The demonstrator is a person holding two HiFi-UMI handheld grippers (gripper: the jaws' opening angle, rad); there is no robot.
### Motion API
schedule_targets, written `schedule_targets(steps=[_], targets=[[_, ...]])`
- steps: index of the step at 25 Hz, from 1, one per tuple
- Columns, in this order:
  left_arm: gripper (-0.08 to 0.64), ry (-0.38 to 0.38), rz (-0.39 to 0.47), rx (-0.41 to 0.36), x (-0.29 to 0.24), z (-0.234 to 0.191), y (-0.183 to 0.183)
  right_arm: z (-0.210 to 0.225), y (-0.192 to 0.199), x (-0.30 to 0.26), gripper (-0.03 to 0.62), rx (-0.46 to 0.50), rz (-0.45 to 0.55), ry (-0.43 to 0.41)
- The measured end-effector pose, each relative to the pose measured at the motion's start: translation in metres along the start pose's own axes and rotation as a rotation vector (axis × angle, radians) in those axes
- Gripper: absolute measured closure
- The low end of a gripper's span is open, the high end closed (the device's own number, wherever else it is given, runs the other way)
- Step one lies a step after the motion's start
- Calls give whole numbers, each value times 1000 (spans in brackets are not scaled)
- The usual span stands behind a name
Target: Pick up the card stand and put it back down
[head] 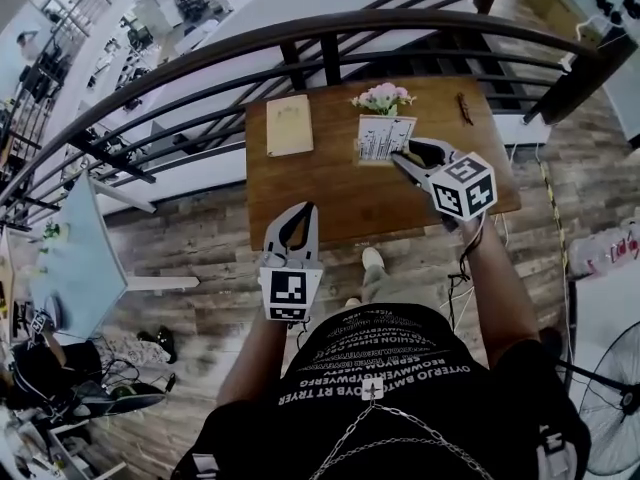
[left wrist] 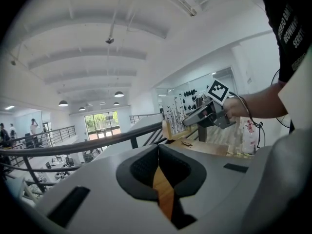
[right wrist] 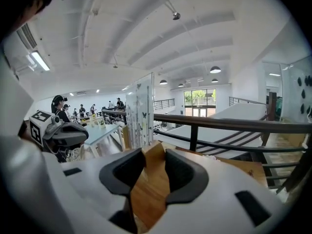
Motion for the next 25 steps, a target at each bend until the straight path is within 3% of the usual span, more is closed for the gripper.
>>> schedule_targets(steps=[11,25], targets=[[532,-5,-8,26,5,0,10,-1,6,1,443,11,-5,11],[532,-21,-60,35,-25,-2,10,41,61,-30,443,-69,-51,-3]])
Point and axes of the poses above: the fingertips, and each gripper's own axes: x backward along the fingers, z to its right, y out of its underside, the point moved 8 cm from there along x, backward along the fingers, and after that the axes turned 1 degree about y, right-handed, at the moved point
